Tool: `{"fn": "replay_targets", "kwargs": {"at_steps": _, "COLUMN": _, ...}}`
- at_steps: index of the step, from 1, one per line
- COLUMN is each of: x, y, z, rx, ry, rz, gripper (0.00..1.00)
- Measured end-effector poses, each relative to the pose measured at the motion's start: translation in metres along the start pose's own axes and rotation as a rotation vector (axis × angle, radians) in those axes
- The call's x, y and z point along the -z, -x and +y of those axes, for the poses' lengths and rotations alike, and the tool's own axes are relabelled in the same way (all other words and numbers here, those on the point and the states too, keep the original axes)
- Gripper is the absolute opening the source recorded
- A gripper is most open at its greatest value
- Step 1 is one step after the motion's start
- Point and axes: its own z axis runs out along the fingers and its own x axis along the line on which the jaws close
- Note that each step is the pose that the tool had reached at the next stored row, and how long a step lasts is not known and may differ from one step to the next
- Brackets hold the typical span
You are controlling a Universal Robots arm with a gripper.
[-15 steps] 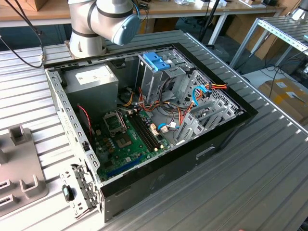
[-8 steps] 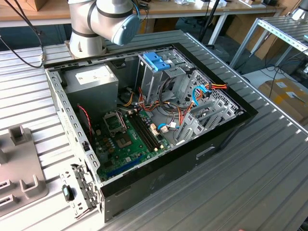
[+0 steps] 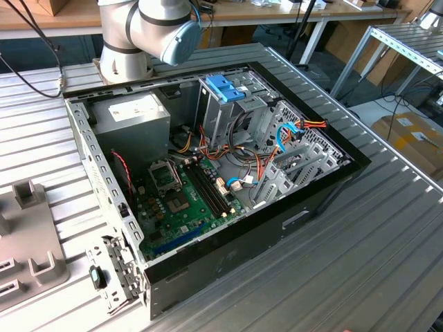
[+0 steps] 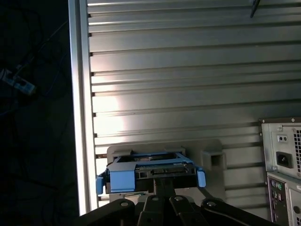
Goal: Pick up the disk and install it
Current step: 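Reach for the disk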
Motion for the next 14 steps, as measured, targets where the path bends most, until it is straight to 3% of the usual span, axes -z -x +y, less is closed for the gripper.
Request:
{"fn": "replay_targets", "kwargs": {"at_steps": 3, "x": -0.0014, "y": -0.0030, "z": -0.0003, "rx": 0.000, "ry": 0.0001, "rz": -0.0001, "gripper": 0.11}}
{"fn": "replay_targets", "kwargs": {"at_steps": 6, "x": -0.0034, "y": -0.0112, "z": -0.0010, "rx": 0.000, "ry": 0.0000, "rz": 0.0000, "gripper": 0.11}}
{"fn": "replay_targets", "kwargs": {"at_steps": 14, "x": -0.0084, "y": -0.0184, "z": -0.0018, "rx": 0.000, "ry": 0.0000, "rz": 0.0000, "gripper": 0.11}}
